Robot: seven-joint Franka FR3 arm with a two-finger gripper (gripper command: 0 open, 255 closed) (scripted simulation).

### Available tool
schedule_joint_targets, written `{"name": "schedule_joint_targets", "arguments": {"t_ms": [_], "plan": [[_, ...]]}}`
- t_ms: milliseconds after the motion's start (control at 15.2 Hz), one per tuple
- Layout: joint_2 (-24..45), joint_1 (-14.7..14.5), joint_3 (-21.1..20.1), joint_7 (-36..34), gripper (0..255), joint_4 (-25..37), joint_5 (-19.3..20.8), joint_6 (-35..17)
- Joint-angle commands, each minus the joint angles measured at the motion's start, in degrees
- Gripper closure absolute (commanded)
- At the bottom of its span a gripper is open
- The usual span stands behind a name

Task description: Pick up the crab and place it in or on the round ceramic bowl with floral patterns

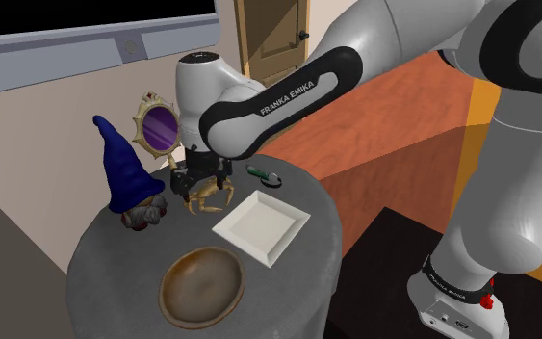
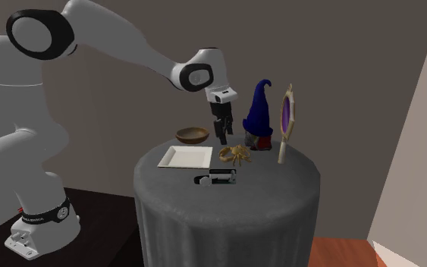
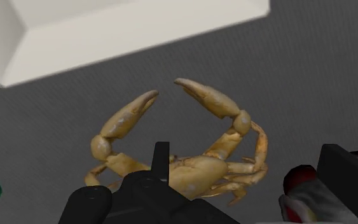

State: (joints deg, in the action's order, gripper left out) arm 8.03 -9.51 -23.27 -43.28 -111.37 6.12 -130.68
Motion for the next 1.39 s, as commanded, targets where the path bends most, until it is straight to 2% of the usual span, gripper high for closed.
{"name": "schedule_joint_targets", "arguments": {"t_ms": [0,396,858,924,1320], "plan": [[1.65,-0.41,0.02,-0.98,0,0.43,0.97,-1.12],[4.56,-0.87,0.47,-2.15,0,-0.24,2.76,-4.43],[4.56,-0.87,0.47,-2.14,0,-0.23,2.75,-4.41],[4.56,-0.87,0.47,-2.14,255,-0.23,2.75,-4.41],[4.55,-0.86,0.47,-2.13,255,-0.23,2.74,-4.40]]}}
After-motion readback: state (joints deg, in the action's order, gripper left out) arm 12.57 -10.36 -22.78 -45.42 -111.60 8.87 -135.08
